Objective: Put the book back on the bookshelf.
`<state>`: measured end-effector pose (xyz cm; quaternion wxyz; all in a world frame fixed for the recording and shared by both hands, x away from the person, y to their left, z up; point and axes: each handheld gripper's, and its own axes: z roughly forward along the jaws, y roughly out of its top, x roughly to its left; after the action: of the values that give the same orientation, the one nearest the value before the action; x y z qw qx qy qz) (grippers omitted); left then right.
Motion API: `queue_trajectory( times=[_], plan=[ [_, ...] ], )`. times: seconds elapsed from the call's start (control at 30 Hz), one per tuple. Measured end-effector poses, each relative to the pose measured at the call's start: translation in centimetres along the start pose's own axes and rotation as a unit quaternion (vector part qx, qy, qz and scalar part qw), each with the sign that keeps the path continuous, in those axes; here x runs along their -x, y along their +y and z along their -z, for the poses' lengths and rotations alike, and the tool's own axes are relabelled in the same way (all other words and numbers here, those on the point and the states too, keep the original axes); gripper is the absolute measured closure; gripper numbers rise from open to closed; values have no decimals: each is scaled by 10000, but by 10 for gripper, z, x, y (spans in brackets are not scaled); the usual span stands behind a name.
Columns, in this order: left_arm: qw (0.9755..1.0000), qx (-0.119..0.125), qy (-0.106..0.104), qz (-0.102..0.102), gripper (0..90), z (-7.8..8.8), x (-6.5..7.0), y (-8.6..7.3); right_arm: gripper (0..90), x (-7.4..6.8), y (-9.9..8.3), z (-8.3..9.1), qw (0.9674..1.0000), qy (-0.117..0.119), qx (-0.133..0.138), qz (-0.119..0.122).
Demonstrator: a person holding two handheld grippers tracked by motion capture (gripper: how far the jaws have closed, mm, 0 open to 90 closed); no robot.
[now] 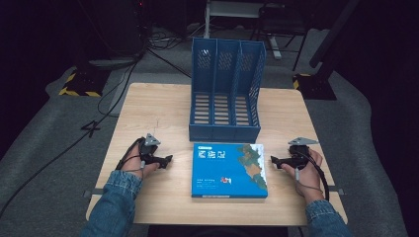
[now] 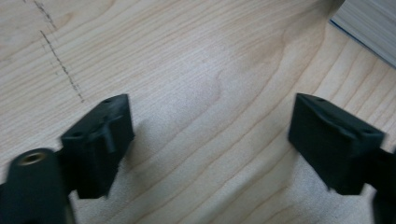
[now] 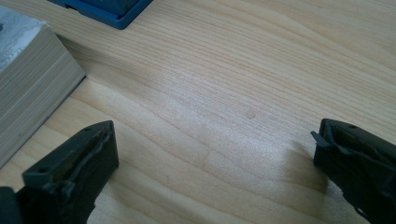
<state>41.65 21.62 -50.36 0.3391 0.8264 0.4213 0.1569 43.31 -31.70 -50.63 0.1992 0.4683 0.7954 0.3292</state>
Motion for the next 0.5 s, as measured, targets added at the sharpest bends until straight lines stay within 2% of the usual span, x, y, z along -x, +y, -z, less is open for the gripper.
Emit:
queue_trajectory(
  times=[0.07, 0.17, 0.27, 0.3, 0.43, 0.5],
  plan=[
    [9998, 1, -34, 195, 203, 2, -1, 0, 1, 0, 0, 0, 10000, 0, 0, -1],
    [9984, -341, -32, 445, 296, 10, -1, 7, 0, 0, 0, 0, 10000, 0, 0, 0],
    [9981, -44, -119, 604, 298, 16, 1, 15, 1, 0, 0, 0, 10000, 1, 0, 0],
    [9978, -51, -142, 644, 298, 17, 3, 17, 1, 0, 0, 0, 10000, 0, 1, 1],
    [9985, -46, -121, 537, 297, 20, 6, 24, 1, 0, 0, 0, 10000, 0, 2, 1],
    [9985, 49, -153, 516, 298, 23, 9, 29, 1, 0, 0, 0, 10000, 0, 2, 2]
  ],
)
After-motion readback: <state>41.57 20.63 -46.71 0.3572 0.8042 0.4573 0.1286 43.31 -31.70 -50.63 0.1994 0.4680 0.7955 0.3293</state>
